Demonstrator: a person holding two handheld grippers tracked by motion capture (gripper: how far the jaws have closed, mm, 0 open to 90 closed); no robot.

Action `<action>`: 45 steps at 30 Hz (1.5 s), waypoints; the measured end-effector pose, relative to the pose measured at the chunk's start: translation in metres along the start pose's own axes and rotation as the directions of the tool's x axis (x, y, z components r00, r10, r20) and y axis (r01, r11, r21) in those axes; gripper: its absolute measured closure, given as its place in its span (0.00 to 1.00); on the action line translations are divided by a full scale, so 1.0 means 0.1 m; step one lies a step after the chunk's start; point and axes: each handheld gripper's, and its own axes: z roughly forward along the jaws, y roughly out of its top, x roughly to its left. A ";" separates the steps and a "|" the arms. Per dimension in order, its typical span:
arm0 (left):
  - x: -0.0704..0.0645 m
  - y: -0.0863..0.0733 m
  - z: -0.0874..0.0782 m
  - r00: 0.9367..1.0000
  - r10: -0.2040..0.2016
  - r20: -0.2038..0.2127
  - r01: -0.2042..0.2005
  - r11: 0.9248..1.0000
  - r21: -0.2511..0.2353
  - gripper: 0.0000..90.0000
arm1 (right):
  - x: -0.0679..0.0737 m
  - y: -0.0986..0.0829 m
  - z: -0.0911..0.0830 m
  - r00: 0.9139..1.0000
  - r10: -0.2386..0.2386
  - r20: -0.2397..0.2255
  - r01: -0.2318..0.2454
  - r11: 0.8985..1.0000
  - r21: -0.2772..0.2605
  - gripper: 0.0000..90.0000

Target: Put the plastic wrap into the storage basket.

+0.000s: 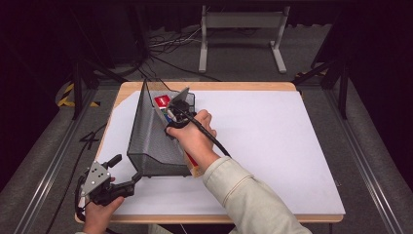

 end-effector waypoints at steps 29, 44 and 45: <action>0.00 0.00 0.00 1.000 0.001 0.002 -0.001 1.000 0.001 0.16 | 0.07 0.11 0.06 1.000 -0.004 0.019 0.004 1.000 -0.024 0.41; 0.00 0.00 0.01 1.000 0.004 0.002 -0.004 1.000 0.008 0.16 | 0.04 0.09 -0.02 0.998 -0.038 -0.046 0.035 0.997 -0.071 0.22; 0.00 0.00 0.01 1.000 0.004 0.001 -0.004 1.000 0.006 0.16 | 0.04 0.09 -0.03 0.998 -0.038 -0.053 0.034 0.996 -0.078 0.22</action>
